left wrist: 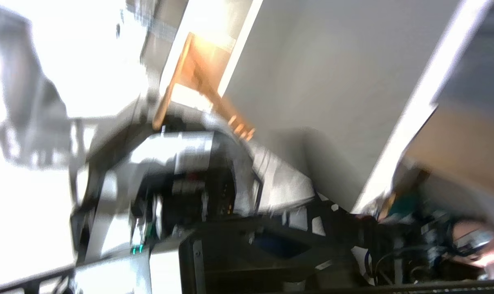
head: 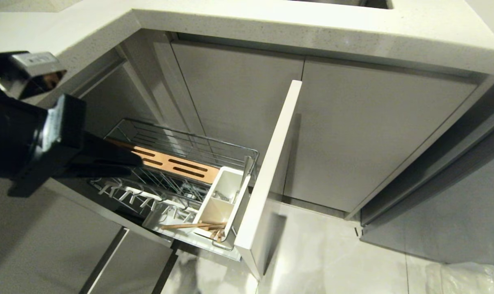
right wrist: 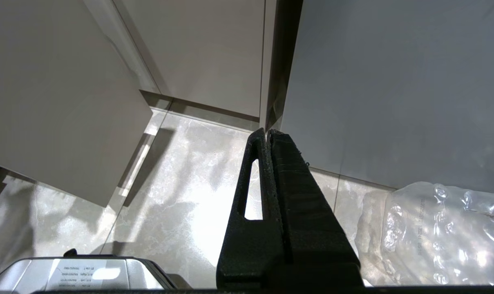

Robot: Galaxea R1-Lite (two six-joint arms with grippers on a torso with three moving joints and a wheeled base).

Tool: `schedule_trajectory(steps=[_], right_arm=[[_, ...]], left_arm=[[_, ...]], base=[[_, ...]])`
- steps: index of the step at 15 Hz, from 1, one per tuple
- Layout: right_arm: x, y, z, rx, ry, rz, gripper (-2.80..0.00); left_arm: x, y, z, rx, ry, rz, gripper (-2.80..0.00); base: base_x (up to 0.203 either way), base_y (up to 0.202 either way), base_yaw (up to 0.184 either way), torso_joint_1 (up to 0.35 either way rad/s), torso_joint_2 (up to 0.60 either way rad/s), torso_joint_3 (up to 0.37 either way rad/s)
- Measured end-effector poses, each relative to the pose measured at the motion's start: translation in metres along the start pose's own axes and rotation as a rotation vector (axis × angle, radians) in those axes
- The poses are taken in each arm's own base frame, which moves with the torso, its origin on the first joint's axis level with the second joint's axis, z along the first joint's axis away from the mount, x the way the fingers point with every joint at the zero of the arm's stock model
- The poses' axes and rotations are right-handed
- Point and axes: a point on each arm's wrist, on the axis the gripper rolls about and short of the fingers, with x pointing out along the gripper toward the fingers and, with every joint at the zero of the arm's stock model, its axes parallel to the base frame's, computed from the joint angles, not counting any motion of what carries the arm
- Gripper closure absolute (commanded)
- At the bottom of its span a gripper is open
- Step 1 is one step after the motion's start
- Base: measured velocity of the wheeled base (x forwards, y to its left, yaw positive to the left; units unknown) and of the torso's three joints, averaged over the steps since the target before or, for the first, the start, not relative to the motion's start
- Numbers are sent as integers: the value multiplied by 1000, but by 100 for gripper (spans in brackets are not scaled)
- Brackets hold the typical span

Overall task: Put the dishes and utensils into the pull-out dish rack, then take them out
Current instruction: Pick up the spoon and place it in the cupboard

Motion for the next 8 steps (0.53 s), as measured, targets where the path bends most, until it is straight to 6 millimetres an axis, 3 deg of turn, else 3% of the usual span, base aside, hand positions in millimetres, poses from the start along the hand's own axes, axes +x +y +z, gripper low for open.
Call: schedule_trajectory(steps=[4, 8], right_arm=[[0, 0, 0, 0, 0, 0, 0], [0, 0, 0, 0, 0, 0, 0]], left_arm=[[-60, -1, 5, 70, -247, -77, 0], [-113, 8, 15, 98, -532, -14, 0]], base=[[0, 0, 0, 0, 0, 0], [0, 0, 0, 0, 0, 0]])
